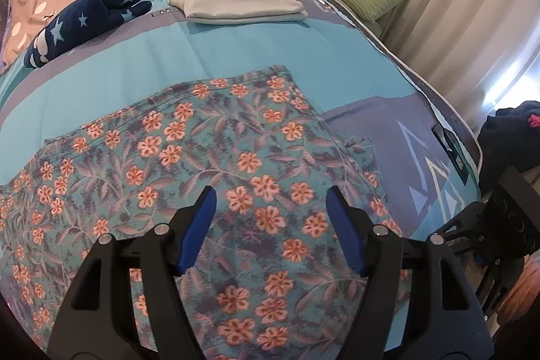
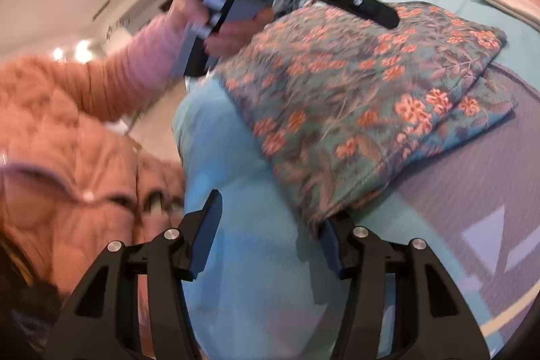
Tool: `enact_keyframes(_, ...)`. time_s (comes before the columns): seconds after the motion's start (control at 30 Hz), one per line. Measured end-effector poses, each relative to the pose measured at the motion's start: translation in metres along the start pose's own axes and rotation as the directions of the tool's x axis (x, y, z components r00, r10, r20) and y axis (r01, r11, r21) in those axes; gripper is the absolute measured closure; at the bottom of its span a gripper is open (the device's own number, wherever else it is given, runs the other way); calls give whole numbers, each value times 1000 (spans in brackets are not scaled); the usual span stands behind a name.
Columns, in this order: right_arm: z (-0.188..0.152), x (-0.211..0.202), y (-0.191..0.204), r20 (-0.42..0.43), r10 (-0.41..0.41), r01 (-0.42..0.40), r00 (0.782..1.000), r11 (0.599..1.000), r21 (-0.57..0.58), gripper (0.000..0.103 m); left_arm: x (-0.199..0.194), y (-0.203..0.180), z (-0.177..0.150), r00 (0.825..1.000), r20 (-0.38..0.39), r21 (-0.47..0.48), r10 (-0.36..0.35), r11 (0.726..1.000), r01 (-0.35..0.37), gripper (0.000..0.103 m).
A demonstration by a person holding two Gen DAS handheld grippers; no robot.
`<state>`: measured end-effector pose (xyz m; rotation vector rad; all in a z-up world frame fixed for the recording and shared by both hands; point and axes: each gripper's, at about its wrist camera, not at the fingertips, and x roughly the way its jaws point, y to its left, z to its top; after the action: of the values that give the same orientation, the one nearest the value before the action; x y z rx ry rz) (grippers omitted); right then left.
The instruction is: Fold small clothes
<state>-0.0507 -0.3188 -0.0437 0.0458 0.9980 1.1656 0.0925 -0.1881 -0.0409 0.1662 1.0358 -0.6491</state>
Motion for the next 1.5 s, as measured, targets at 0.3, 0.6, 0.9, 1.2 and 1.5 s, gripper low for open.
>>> enact_keyframes(0.3,-5,-6,8,-6,-73,73,997,997,25,48,0,-5,3,1000,2,67,-30,997,30,36)
enact_keyframes(0.6,-71,-58,4,205,-228,135,952,912,387,48,31,-24,16,994,-50,124,-98,987,103,36)
enact_keyframes(0.9,-70,-34,10,305,-276,48,911,808,587,48,89,-84,41,986,-162,248,-29,966,69,33)
enact_keyframes(1.2,-55,-21,-15,325,-296,-51,898,664,746,98,100,-101,54,993,-107,258,47,966,-18,103)
enact_keyframes(1.5,-92,-34,3,327,-340,-47,882,627,778,98,99,-92,56,997,-75,182,-14,983,27,98)
